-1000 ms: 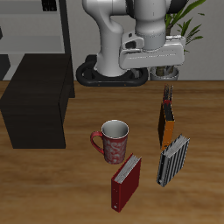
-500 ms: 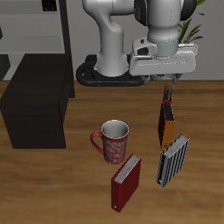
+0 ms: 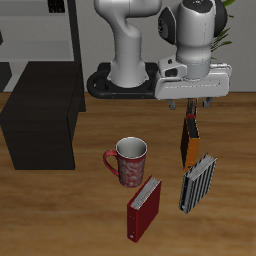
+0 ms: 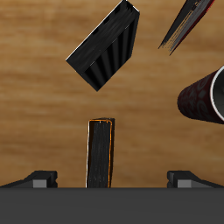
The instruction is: Place the orange book flat on top of the shelf
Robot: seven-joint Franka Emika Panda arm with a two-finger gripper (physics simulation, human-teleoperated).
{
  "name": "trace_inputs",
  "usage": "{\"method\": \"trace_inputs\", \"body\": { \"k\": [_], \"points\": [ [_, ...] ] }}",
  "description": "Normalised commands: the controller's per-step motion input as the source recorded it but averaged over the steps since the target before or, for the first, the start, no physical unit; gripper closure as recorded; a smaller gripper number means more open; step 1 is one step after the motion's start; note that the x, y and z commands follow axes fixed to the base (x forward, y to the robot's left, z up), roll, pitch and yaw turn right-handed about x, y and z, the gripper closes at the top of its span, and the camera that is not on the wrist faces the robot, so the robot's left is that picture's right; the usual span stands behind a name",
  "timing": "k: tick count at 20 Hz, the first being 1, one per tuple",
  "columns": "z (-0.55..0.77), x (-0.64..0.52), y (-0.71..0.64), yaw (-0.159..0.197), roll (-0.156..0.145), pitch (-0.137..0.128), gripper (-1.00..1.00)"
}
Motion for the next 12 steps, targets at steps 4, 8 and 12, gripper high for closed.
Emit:
{"method": "trace_inputs", "body": {
  "k": [4, 8, 12],
  "points": [
    [-0.32, 0.05, 0.06, 0.038, -0.019, -0.037, -1.00],
    [-0.20, 0.01, 0.01, 0.034, -0.016, -0.032, -1.00],
    [-0.15, 0.02, 0.04, 0.048, -0.020, -0.035, -1.00]
  ]
}}
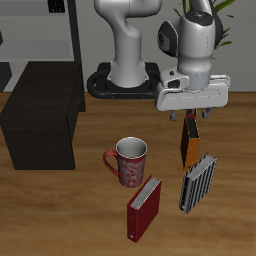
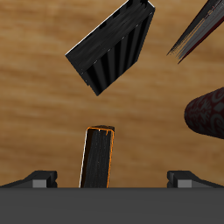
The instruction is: Place the orange book flat on top of the shelf
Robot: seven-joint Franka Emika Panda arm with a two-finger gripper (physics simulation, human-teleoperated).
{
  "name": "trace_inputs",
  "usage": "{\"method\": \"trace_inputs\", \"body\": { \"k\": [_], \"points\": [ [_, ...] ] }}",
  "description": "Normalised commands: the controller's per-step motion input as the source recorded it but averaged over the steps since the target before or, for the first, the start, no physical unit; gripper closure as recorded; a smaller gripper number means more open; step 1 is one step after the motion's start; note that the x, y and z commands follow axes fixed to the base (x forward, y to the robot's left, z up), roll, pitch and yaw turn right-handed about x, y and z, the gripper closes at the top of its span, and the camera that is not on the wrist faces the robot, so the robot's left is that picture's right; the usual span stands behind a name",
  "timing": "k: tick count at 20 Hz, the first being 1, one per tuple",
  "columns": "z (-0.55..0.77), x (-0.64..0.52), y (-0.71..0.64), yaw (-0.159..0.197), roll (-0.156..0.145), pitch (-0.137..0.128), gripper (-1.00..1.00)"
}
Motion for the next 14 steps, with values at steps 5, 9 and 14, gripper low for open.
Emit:
{"method": "trace_inputs", "body": {
  "k": [5, 9, 14],
  "points": [
    [-0.25, -0.06, 0.09, 0.037, -0.013, -0.034, -1.00],
    [-0.13, 0.00, -0.01, 0.028, 0.000, -0.032, -1.00],
    [-0.18, -0.01, -0.04, 0.004, -0.002, 0.006, -1.00]
  ]
}}
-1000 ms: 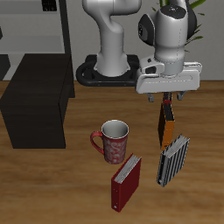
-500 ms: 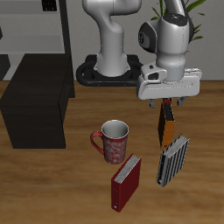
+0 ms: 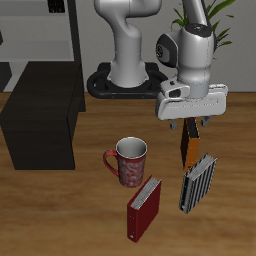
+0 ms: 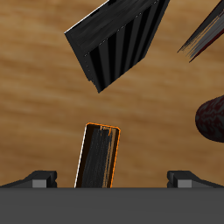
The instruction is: Place the orange book flat on top of the shelf
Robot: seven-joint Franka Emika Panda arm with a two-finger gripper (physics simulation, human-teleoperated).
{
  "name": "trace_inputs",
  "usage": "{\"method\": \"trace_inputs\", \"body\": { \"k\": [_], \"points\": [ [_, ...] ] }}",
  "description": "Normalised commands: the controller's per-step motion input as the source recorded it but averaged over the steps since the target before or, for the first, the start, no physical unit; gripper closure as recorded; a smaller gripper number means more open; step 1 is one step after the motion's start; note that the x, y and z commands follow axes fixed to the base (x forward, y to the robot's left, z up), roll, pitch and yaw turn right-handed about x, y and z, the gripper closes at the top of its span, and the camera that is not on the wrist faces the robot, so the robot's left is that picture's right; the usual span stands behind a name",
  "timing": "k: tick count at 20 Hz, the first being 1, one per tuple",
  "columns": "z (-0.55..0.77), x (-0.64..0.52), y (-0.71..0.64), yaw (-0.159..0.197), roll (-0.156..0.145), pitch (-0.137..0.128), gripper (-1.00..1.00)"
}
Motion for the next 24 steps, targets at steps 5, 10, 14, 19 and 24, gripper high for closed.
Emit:
{"method": "trace_inputs", "body": {
  "k": [5, 10, 14, 19, 24],
  "points": [
    [-0.27, -0.03, 0.10, 0.008, 0.028, 0.048, -1.00],
    [-0.21, -0.05, 0.15, 0.004, 0.040, 0.050, 1.00],
    [0.03, 0.00, -0.09, -0.021, -0.009, 0.018, 1.00],
    [0.14, 0.08, -0.26, -0.017, -0.034, 0.000, 1.00],
    [0.14, 0.01, -0.21, -0.001, -0.029, -0.010, 1.00]
  ]
}}
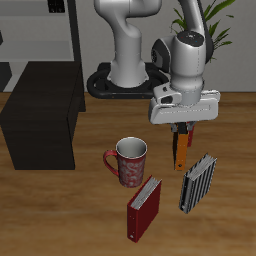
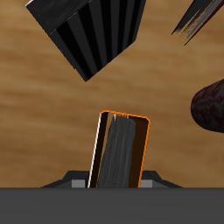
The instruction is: Place the orange book flat on top of the shelf
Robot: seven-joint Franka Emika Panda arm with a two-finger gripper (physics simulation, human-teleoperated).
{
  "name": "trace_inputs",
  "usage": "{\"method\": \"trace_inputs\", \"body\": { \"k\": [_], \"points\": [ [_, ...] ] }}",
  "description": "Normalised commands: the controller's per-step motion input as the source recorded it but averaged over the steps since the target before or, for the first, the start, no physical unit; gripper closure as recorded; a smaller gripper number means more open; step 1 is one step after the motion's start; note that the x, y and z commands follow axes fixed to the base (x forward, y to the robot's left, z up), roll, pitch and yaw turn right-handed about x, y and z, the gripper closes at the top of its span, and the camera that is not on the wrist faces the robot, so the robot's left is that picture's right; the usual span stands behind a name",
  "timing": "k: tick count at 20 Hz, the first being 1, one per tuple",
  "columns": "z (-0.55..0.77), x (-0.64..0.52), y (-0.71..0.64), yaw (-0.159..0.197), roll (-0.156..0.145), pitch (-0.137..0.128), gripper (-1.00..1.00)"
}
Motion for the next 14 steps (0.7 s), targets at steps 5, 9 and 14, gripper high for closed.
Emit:
{"method": "trace_inputs", "body": {
  "k": [5, 9, 14],
  "points": [
    [0.31, -0.07, -0.27, 0.020, -0.036, -0.033, 1.00],
    [0.41, -0.17, -0.28, 0.029, -0.031, -0.046, 1.00],
    [0.35, -0.28, -0.28, 0.077, -0.043, -0.062, 1.00]
  ]
}}
